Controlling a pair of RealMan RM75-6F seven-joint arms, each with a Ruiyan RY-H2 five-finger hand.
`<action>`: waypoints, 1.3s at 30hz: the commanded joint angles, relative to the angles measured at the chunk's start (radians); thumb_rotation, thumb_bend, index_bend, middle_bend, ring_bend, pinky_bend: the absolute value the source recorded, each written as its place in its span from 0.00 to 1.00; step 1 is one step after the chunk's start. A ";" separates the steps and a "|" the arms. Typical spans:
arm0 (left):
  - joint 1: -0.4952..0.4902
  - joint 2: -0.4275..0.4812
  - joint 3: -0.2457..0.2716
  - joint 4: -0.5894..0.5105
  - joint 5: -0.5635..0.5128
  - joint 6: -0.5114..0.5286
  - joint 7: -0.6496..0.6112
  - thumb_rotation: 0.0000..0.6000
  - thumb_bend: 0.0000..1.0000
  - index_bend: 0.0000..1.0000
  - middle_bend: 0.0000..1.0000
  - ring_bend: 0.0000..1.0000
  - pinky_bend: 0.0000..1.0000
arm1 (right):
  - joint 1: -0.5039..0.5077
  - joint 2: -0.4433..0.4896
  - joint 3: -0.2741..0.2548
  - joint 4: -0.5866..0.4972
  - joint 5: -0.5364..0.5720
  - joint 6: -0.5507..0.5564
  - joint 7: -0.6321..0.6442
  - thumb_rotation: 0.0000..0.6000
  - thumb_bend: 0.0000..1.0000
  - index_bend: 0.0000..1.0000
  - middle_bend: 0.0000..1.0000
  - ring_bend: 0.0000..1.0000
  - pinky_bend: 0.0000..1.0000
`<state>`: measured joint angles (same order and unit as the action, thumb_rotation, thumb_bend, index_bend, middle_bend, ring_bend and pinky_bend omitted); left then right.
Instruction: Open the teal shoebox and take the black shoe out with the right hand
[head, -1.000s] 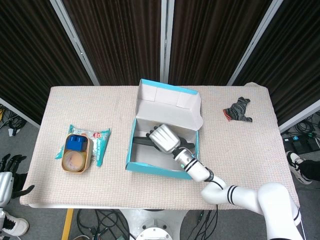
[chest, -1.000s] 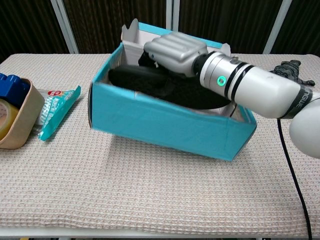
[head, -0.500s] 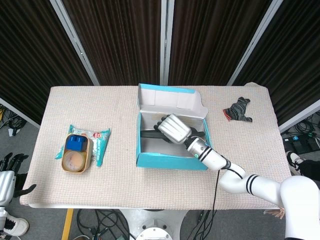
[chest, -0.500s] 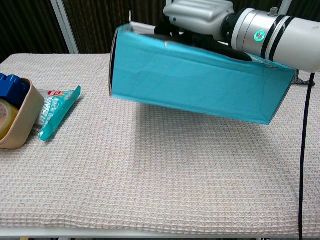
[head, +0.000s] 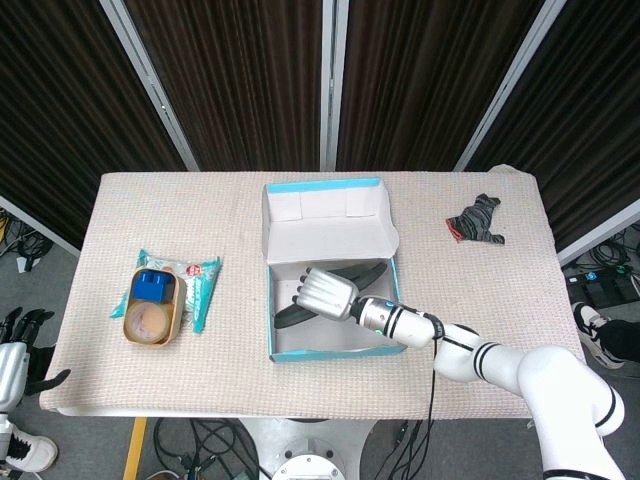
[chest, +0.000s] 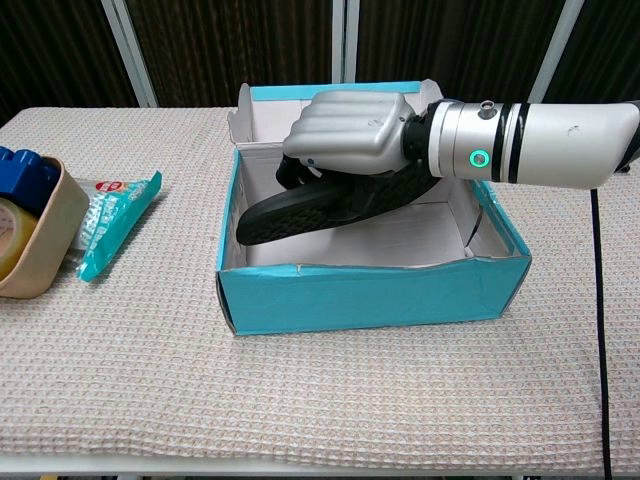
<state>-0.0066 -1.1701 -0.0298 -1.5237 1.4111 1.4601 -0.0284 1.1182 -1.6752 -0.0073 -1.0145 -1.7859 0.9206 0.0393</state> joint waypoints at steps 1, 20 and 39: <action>0.000 -0.001 0.000 0.006 -0.002 -0.003 -0.004 1.00 0.08 0.19 0.14 0.04 0.14 | -0.015 0.010 -0.003 -0.008 -0.014 0.082 0.063 1.00 0.32 0.85 0.61 0.52 0.56; -0.028 -0.014 -0.010 0.028 0.017 -0.018 -0.024 1.00 0.08 0.19 0.14 0.04 0.14 | -0.439 0.301 0.073 -0.197 0.380 0.335 0.075 1.00 0.25 0.78 0.57 0.41 0.45; -0.012 -0.007 -0.002 0.010 0.025 0.012 -0.013 1.00 0.08 0.19 0.14 0.04 0.14 | -0.494 0.285 -0.020 -0.222 0.417 0.048 -0.062 1.00 0.21 0.00 0.00 0.00 0.00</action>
<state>-0.0186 -1.1772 -0.0312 -1.5139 1.4363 1.4725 -0.0414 0.6429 -1.4321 -0.0059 -1.1534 -1.3635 0.9839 -0.0130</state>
